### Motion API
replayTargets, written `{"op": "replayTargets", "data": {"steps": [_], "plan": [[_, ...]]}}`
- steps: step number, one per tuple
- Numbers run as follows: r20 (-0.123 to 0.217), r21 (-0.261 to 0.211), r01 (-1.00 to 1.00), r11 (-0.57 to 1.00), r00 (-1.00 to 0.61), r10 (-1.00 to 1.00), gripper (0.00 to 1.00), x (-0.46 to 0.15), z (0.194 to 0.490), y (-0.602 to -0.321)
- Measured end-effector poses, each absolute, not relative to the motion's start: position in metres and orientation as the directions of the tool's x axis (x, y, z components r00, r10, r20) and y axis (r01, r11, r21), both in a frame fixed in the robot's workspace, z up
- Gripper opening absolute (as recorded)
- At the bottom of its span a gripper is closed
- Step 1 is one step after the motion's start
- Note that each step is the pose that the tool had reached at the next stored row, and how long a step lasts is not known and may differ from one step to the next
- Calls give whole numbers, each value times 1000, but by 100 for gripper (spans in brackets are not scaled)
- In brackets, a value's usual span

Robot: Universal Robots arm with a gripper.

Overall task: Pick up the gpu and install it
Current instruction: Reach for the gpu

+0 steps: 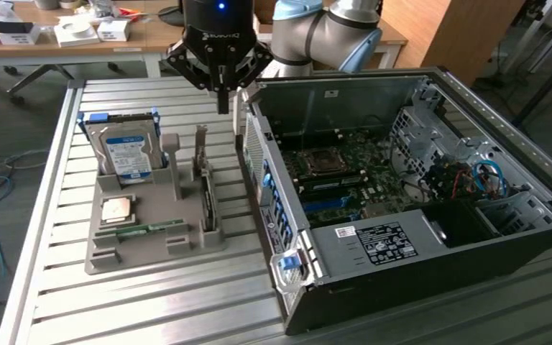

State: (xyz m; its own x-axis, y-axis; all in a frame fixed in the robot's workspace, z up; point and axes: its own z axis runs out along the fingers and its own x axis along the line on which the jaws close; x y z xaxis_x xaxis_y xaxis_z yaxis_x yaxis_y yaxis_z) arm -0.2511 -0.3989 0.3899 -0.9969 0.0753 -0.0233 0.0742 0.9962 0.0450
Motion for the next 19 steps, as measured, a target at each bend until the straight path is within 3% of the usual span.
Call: {"op": "replayTargets", "data": {"steps": [19], "plan": [[-23, 45, 74, 996, -997, 75, 11, -274, 389, -399]]}}
